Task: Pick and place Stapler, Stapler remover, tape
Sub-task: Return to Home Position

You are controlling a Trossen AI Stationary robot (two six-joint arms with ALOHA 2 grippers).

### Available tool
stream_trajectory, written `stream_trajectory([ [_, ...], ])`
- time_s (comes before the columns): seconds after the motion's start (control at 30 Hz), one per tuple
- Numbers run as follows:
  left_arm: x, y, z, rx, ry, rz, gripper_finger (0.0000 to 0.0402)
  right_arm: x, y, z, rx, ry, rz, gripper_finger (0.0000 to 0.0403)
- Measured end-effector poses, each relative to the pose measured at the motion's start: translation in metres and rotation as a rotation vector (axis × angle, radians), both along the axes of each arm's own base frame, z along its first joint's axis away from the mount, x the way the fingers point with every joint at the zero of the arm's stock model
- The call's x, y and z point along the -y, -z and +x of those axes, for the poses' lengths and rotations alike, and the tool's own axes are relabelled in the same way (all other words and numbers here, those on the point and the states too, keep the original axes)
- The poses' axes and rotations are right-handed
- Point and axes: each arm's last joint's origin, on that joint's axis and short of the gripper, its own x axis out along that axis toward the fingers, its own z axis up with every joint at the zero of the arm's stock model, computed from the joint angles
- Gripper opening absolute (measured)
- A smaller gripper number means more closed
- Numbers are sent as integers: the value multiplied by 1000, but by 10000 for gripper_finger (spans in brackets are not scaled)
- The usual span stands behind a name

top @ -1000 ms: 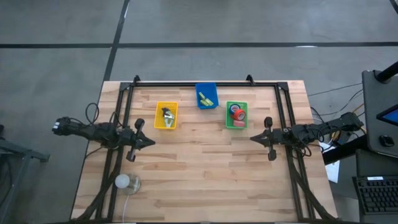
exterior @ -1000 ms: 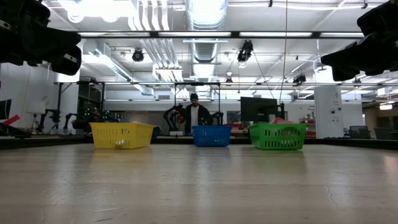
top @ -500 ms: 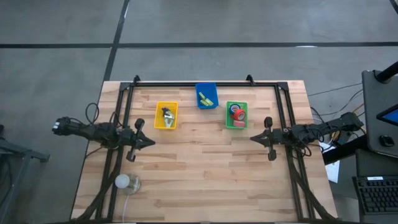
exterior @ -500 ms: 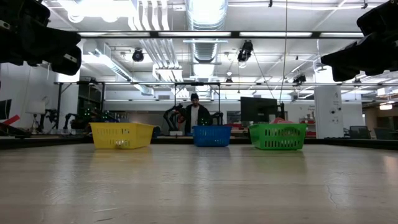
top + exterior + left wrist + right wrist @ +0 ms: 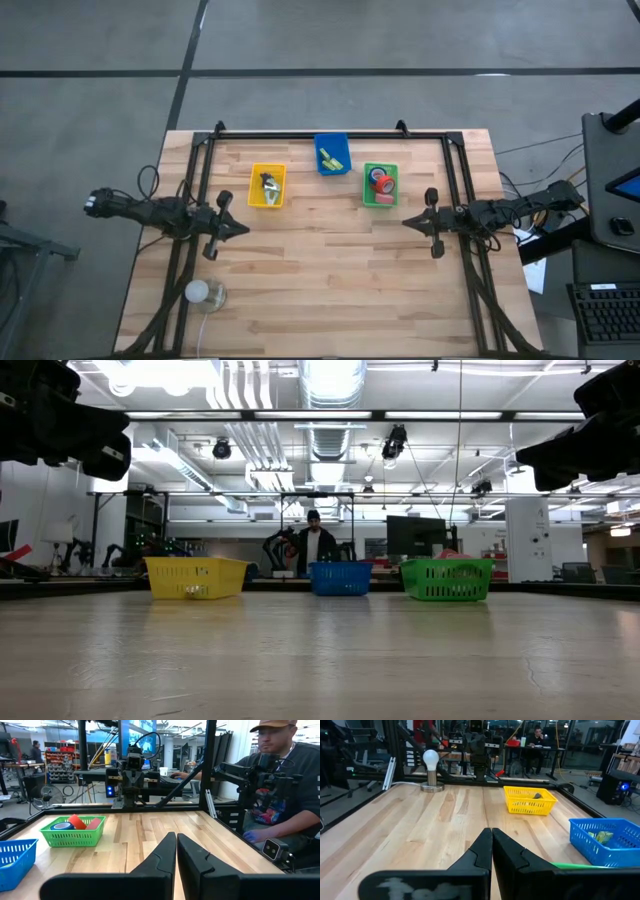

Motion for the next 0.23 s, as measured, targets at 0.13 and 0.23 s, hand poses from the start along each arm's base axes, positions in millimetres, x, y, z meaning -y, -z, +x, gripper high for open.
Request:
stream_trajectory([
  [0.13, 0, 0, 0, 0, -1, 0, 16, 0, 0, 0, 0, 0, 5, 9],
  [0.23, 0, 0, 0, 0, -1, 0, 17, 0, 0, 0, 0, -1, -6, 9],
])
